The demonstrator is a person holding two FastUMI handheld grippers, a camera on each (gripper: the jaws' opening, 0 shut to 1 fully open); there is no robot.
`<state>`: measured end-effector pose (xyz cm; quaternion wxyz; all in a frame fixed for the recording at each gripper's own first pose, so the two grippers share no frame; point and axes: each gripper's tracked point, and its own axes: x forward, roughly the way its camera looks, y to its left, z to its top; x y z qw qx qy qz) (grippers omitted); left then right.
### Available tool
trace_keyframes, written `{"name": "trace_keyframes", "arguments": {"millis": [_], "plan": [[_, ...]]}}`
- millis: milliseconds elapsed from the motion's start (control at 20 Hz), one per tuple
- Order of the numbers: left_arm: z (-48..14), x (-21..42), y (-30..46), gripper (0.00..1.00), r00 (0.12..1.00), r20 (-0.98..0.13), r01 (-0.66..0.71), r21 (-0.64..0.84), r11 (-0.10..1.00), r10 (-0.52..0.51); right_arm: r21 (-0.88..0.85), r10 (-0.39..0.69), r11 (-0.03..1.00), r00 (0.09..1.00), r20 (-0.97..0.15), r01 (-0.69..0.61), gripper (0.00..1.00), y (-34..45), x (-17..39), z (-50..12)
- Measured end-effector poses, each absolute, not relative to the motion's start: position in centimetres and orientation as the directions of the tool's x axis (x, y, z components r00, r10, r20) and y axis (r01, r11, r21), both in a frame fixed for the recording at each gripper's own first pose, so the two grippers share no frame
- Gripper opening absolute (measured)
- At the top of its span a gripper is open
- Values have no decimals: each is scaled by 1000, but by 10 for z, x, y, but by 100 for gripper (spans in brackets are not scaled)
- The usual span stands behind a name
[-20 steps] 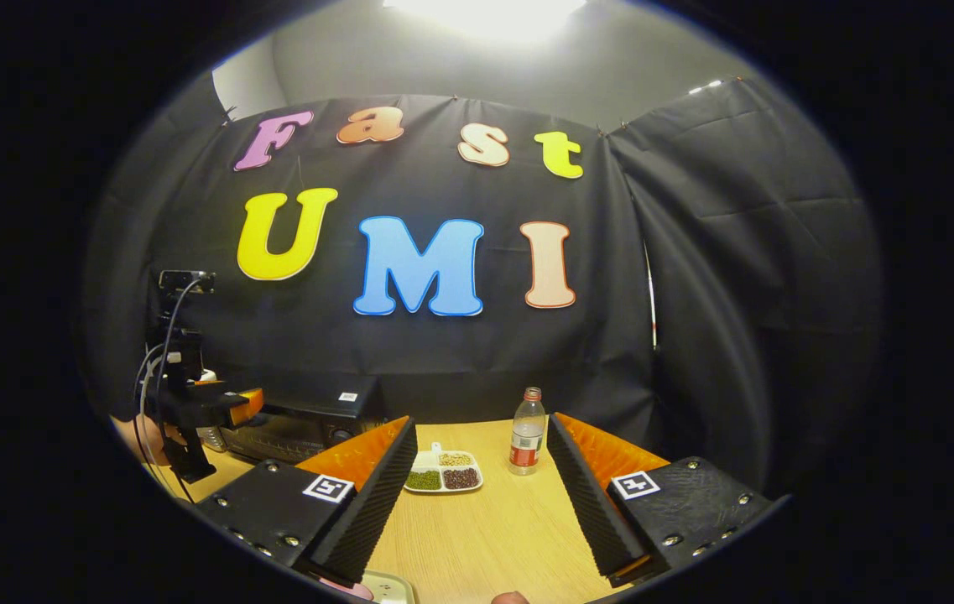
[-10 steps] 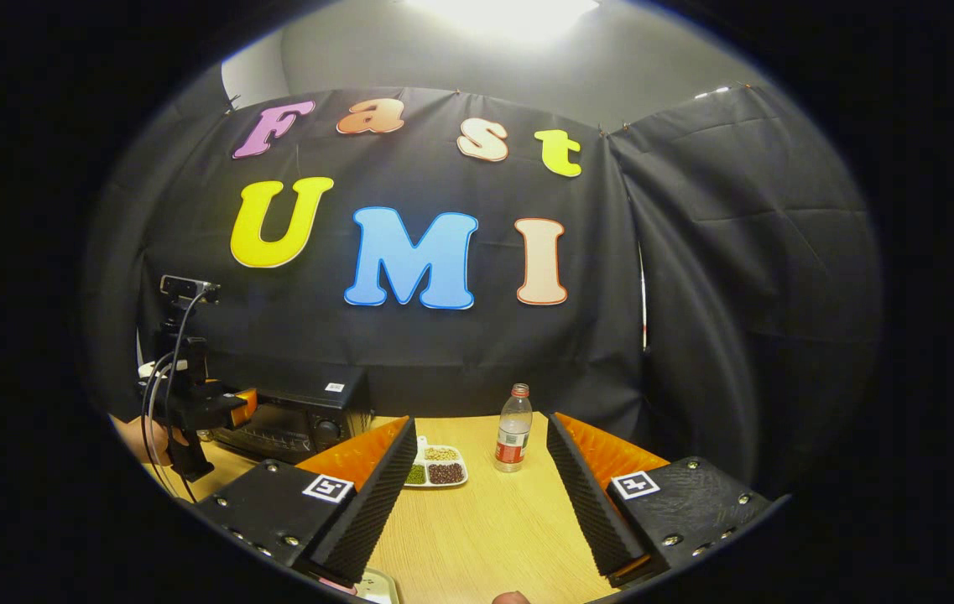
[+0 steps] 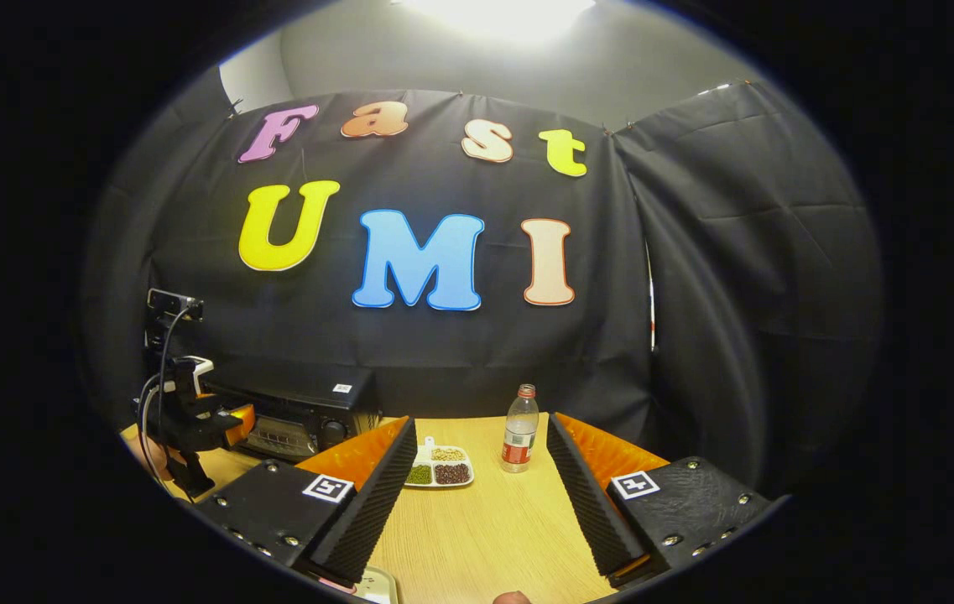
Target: Open the electric oven with the left hand, put the food in, and close the electric oven.
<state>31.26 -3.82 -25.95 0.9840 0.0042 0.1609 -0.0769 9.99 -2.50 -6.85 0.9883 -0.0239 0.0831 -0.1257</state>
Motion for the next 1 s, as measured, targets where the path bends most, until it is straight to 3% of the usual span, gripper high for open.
{"name": "trace_keyframes", "arguments": {"millis": [50, 950, 1000], "plan": [[-261, 308, -38, 100, 936, -319, 152, -17, 988, -149, -68, -245, 969, 956, -159, 237, 96, -25, 100, -68], [-311, 239, -35, 97, 899, -423, 124, -6, 992, -115, -80, -157, 986, 975, -156, 146, 96, -20, 80, -58], [-316, 235, -35, 100, 893, -434, 124, -13, 992, -117, -84, -150, 987, 977, -155, 138, 96, -19, 80, -59]]}}
